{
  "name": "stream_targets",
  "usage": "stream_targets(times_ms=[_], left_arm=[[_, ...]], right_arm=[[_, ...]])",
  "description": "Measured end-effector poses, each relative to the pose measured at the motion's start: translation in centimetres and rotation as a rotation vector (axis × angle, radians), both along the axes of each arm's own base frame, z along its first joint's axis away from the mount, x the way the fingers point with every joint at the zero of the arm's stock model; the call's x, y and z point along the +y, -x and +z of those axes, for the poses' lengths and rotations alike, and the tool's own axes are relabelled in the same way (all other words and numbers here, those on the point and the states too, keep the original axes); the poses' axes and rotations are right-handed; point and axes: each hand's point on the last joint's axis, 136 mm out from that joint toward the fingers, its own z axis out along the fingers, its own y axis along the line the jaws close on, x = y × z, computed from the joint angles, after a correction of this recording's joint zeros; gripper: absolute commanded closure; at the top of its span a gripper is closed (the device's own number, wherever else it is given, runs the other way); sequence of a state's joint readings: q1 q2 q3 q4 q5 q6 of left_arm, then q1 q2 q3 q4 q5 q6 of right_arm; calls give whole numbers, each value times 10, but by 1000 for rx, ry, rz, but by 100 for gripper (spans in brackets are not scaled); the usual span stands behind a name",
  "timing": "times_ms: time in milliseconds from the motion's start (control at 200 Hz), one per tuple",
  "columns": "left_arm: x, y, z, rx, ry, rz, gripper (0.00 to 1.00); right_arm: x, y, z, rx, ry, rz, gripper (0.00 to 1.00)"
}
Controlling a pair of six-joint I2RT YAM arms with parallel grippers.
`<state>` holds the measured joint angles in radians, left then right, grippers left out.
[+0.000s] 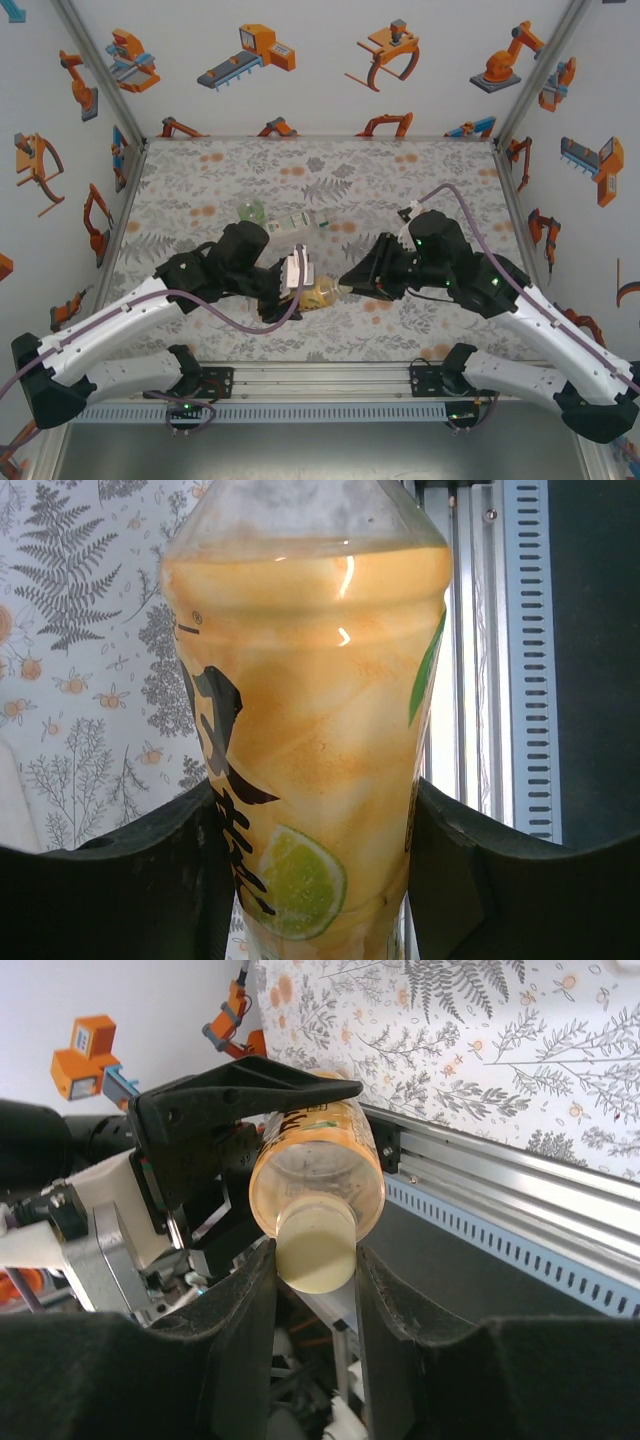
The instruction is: Screw on the bottle caps
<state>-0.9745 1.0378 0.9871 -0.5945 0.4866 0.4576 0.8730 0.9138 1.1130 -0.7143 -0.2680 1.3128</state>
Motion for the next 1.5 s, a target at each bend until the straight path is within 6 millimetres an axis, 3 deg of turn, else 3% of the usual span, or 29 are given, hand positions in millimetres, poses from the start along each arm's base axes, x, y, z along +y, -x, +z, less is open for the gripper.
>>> stream_targets(times_ms=[110,335,656,871,1111,1502], left_arm=[[1,-1,-2,1,-12,7,100],[1,-2,-1,-7,-8,11,100],[-9,6,20,-25,92,-50,100],[-10,8,22,-24,105,-61,100],[-11,10,24,-21,112,-73,100],[-11,12,25,-17,120,-84,100]], right_arm=[[-1,-1,-6,50,-9,-40,100],[-2,-4,-4,37,-8,-55,55],[-8,-10,30,-123,30,-16,36],[-16,-12,45,-261,97,28,34],[-17,-5,78,-652,159,247,37],[4,55,96,-1339,135,866,39]])
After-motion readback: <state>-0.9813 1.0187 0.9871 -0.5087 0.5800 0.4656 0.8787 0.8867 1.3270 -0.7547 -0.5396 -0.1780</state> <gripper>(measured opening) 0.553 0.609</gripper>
